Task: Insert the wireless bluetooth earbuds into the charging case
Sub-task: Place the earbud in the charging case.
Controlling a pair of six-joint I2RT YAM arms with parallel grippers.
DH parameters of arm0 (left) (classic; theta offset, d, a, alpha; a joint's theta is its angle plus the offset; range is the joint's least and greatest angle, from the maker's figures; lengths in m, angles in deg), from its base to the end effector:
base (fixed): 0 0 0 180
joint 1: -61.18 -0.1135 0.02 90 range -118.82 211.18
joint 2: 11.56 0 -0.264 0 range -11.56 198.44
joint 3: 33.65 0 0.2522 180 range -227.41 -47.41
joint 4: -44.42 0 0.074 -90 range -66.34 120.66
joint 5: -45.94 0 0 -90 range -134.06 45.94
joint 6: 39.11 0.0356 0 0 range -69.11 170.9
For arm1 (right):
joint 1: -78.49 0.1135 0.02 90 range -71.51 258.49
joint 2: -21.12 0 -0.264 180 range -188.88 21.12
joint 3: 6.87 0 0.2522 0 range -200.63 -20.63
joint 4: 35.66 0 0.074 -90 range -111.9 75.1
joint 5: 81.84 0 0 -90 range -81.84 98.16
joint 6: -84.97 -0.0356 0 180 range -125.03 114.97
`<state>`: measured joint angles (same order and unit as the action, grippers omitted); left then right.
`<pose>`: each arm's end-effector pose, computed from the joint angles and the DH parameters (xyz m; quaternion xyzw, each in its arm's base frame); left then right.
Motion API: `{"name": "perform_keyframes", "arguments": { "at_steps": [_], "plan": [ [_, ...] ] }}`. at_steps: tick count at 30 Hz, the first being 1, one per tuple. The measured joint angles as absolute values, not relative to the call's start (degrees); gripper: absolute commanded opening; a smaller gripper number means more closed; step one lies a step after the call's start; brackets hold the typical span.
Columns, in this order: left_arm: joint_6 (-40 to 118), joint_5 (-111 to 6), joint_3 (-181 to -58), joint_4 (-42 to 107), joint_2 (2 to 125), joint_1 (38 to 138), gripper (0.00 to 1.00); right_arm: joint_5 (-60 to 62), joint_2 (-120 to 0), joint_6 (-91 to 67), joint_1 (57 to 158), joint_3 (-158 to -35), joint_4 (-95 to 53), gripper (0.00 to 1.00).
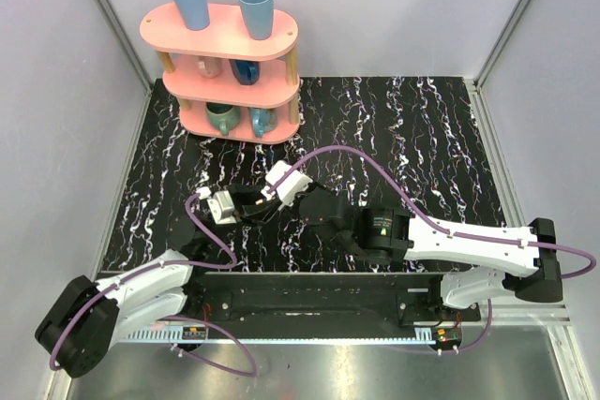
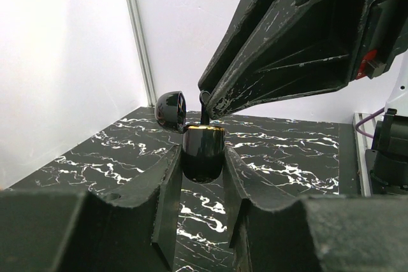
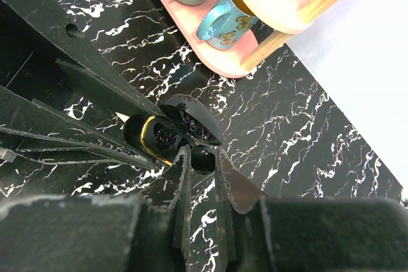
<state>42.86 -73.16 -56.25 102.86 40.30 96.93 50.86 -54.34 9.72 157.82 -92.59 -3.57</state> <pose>0.1268 -0.1126 0.2491 0.3277 0.4238 -0.4292 0.7272 0.0783 0.2853 0.3767 -0.4255 0.6750 0.0239 0.6023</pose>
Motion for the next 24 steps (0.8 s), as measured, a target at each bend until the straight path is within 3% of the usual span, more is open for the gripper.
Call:
{"name": "perform_keyframes", "arguments": {
  "at_steps": [24],
  "plan": [
    [42.9, -73.1, -56.3, 100.5, 41.2, 96.9, 0.0, 52.3, -57.1, 14.2, 158.1, -93.2, -2.5, 0.03]
  ]
}}
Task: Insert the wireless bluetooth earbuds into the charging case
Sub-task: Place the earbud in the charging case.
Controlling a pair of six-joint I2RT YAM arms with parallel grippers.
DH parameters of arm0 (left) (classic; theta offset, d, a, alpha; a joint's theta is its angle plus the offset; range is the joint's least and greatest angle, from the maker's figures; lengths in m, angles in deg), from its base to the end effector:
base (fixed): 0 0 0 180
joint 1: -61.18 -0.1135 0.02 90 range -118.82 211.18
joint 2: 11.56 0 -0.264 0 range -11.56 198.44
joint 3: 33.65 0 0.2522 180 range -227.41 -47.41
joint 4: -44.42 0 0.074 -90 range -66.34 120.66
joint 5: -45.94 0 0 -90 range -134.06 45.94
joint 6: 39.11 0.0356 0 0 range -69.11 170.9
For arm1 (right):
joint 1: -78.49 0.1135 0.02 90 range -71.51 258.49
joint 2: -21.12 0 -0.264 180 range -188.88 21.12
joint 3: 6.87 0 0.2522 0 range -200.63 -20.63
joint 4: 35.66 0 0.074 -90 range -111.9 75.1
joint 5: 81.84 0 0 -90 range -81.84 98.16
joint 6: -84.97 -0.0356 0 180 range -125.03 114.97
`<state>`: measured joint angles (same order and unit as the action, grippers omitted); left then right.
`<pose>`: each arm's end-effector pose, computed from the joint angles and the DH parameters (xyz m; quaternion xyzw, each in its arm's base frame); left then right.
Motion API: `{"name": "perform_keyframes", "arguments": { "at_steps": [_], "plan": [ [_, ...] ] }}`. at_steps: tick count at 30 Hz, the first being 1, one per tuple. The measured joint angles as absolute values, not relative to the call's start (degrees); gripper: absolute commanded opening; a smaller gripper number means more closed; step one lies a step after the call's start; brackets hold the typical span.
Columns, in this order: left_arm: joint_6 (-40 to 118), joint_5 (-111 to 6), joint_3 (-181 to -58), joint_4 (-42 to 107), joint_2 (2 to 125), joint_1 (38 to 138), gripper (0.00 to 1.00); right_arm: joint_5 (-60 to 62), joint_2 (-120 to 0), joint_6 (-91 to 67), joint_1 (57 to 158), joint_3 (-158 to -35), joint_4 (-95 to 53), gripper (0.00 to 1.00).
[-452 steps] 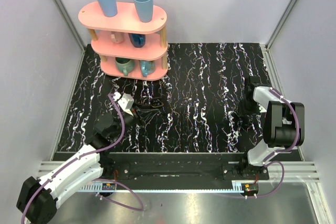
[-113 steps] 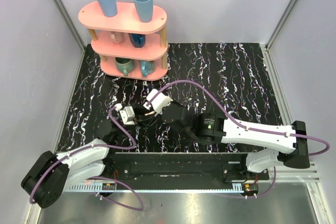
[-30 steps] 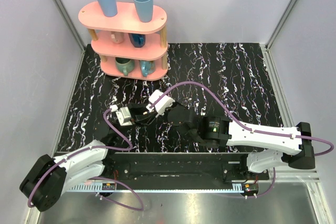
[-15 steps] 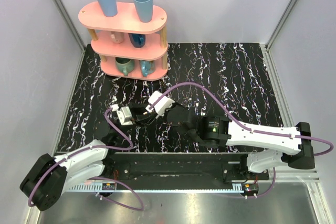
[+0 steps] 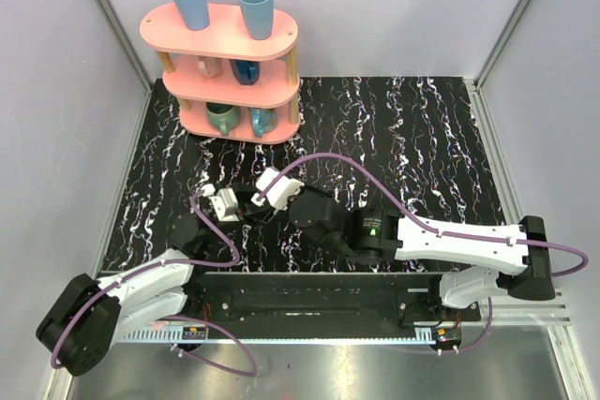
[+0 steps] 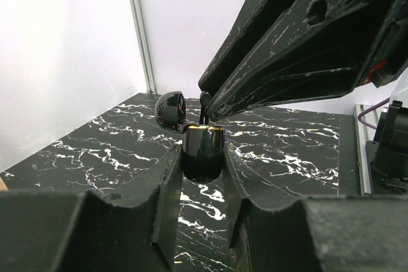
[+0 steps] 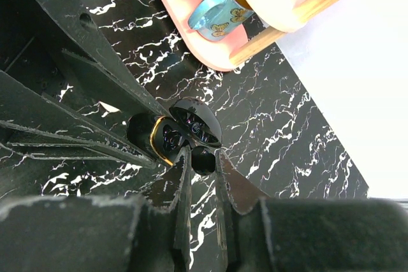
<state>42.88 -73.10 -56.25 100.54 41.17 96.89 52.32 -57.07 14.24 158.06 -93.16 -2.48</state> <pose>0.1302 -0.1149 0.2431 0.3292 0.4473 -0.4290 0.7124 0.0798 0.2963 0.3653 -0.4626 0.6619 -0.0245 0.5894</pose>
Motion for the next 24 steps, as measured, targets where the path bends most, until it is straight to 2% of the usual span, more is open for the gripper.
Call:
{"name": "perform_keyframes", "arguments": {
  "at_steps": [4, 24],
  "plan": [
    [42.9, -72.9, -56.3, 100.7, 41.2, 96.9, 0.0, 53.0, -57.2, 14.5, 158.2, -93.3, -2.7, 0.0],
    [42.9, -72.5, -56.3, 101.0, 39.9, 96.9, 0.0, 57.1, -57.0, 16.4, 159.4, -92.1, -7.0, 0.0]
  ]
}}
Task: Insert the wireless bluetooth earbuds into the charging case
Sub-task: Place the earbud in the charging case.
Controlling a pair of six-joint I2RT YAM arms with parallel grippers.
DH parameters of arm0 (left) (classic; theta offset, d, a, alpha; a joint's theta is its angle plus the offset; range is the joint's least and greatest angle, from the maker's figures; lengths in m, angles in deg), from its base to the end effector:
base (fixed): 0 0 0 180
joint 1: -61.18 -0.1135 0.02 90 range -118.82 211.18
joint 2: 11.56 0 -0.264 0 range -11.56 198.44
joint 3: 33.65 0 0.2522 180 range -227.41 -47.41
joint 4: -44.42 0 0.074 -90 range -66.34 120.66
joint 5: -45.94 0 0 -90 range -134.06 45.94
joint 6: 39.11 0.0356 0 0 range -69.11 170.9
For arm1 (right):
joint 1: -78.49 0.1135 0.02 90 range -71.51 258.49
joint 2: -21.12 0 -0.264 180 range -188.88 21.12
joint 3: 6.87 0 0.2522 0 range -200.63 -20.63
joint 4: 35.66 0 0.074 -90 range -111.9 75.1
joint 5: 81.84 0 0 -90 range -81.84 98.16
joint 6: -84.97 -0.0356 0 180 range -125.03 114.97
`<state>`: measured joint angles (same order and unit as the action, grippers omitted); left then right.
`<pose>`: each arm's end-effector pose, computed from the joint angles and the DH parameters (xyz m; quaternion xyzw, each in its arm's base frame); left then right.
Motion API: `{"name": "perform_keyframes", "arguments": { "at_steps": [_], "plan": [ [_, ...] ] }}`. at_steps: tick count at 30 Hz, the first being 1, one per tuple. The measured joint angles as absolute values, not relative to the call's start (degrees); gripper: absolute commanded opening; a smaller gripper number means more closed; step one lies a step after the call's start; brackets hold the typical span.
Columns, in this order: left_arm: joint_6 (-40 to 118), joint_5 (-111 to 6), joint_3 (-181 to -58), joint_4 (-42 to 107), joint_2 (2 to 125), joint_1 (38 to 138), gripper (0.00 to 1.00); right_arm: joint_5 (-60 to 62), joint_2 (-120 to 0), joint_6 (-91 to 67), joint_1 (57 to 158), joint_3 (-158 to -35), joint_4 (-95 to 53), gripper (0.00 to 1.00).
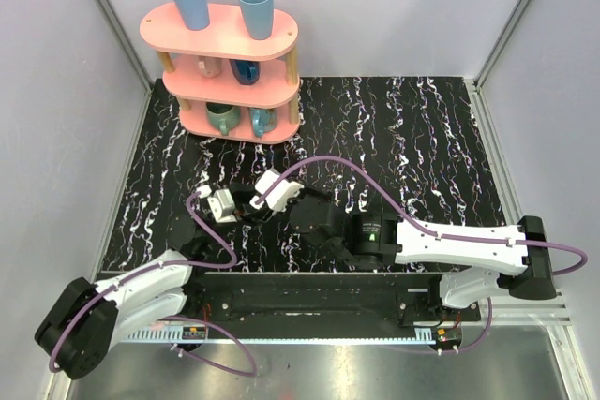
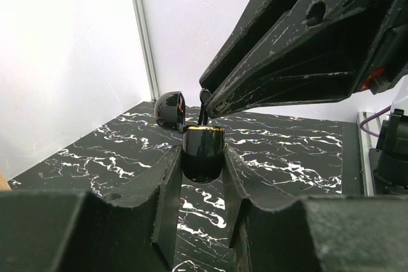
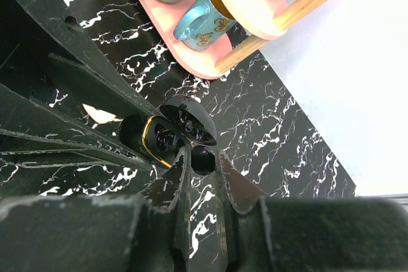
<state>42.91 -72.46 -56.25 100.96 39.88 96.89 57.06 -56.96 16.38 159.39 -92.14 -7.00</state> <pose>0.1278 -0.1127 0.2472 0.3240 0.4366 -0.4265 0.7229 0.0749 0.2982 0.3677 -0.4398 0.6534 -0.0427 0.6147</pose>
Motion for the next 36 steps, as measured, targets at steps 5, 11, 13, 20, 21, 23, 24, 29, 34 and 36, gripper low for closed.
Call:
{"name": "perform_keyframes", "arguments": {
  "at_steps": [5, 11, 13, 20, 21, 23, 24, 29, 34, 36],
  "plan": [
    [43.0, -72.5, -56.3, 100.6, 39.3, 96.9, 0.0, 57.1, -56.3, 18.1, 159.5, -91.6, -7.3, 0.0],
    [43.1, -72.6, -56.3, 100.5, 38.7, 96.9, 0.0, 56.9, -55.8, 19.1, 159.5, -91.0, -7.3, 0.0],
    [43.1, -72.6, -56.3, 100.5, 38.6, 97.0, 0.0, 56.8, -55.8, 19.2, 159.5, -91.0, -7.3, 0.0],
    [43.1, -72.8, -56.3, 100.0, 38.6, 97.1, 0.0, 56.5, -56.1, 19.2, 159.5, -91.0, -7.3, 0.0],
    [43.1, -72.8, -56.3, 99.9, 38.6, 97.1, 0.0, 56.6, -56.2, 19.2, 159.5, -91.0, -7.3, 0.0],
    [43.1, -72.8, -56.3, 99.5, 38.6, 97.1, 0.0, 56.6, -56.6, 19.6, 159.4, -91.1, -7.3, 0.0],
    [43.1, -72.8, -56.3, 99.3, 38.6, 97.1, 0.0, 56.7, -56.8, 19.7, 159.4, -91.1, -7.3, 0.0],
    [43.6, -72.7, -56.3, 97.2, 37.9, 97.1, 0.0, 57.5, -58.3, 20.5, 159.4, -91.1, -7.3, 0.0],
    [43.8, -72.7, -56.3, 97.2, 37.5, 97.3, 0.0, 57.4, -58.8, 20.4, 159.4, -91.1, -7.6, 0.0],
    [43.8, -72.6, -56.3, 97.2, 37.5, 97.3, 0.0, 57.3, -58.8, 20.3, 159.3, -91.1, -7.6, 0.0]
  ]
}}
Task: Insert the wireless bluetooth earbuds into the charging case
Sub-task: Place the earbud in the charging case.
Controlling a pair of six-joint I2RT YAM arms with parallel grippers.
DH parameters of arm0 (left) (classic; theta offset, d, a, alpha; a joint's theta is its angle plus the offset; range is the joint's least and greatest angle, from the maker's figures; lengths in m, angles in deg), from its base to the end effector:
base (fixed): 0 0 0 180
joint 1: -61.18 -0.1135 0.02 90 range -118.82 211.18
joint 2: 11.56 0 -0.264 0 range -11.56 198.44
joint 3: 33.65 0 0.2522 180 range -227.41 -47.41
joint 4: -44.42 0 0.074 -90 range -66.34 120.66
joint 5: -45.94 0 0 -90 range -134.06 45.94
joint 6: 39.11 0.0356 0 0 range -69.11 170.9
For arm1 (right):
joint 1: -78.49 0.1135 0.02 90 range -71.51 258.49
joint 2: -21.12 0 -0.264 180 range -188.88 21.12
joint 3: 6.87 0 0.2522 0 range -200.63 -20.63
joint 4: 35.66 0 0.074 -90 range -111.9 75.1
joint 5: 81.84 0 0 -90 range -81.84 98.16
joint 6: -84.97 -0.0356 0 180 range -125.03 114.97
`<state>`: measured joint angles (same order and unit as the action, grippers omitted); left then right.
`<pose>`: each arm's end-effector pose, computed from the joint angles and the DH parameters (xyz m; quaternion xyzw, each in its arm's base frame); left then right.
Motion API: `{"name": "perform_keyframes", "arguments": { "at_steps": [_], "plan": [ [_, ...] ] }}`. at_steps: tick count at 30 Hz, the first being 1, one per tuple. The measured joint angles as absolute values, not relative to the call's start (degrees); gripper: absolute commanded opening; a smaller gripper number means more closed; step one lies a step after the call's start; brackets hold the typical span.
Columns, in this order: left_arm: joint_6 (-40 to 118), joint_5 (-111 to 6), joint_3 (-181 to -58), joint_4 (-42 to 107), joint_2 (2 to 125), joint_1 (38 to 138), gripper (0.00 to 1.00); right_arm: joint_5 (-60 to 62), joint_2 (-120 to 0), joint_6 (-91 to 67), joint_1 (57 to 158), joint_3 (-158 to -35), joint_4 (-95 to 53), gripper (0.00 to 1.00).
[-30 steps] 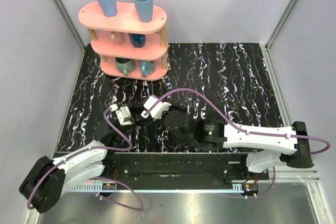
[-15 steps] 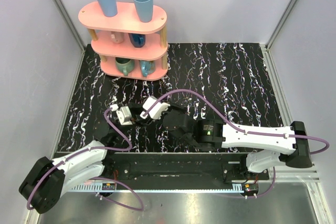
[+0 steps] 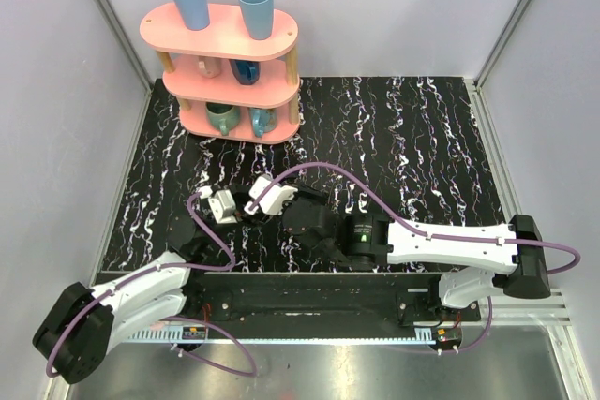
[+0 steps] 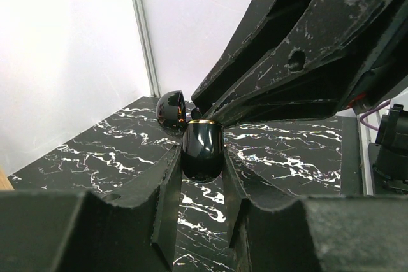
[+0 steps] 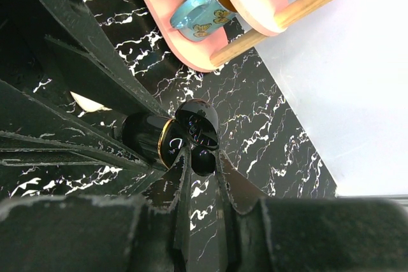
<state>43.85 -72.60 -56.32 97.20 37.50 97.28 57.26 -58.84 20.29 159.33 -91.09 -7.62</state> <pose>0.1251 -0.1123 0.2476 0.3309 0.4419 -0.4236 0.7182 0.0766 0.3062 0.3530 -0.4728 0.6391 -0.0765 0.6018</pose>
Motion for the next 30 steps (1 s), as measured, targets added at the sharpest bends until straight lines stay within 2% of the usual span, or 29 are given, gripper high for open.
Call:
{"name": "perform_keyframes", "arguments": {
  "at_steps": [8, 10, 15, 18, 19, 22, 30],
  "plan": [
    [44.0, -72.0, -56.3, 99.0, 37.5, 97.5, 0.0, 56.9, -58.0, 19.7, 159.3, -91.1, -8.4, 0.0],
    [44.0, -72.0, -56.3, 99.6, 37.5, 97.6, 0.0, 56.6, -57.5, 19.2, 159.3, -91.1, -8.6, 0.05],
    [44.4, -72.0, -56.3, 99.4, 36.9, 97.6, 0.0, 56.5, -57.4, 17.9, 159.3, -91.1, -8.8, 0.08],
    [44.5, -72.0, -56.3, 99.4, 36.9, 97.6, 0.0, 56.3, -57.4, 17.3, 159.3, -91.1, -8.7, 0.15],
    [44.5, -72.0, -56.3, 99.4, 36.9, 97.6, 0.0, 56.3, -57.4, 17.2, 159.3, -91.1, -8.7, 0.23],
    [44.5, -71.9, -56.3, 99.4, 36.9, 97.6, 0.0, 56.1, -57.4, 17.1, 159.2, -91.1, -8.7, 0.25],
    [44.5, -71.6, -56.3, 99.4, 36.9, 97.9, 0.0, 56.3, -57.0, 17.7, 159.1, -91.2, -8.7, 0.44]
  ]
}}
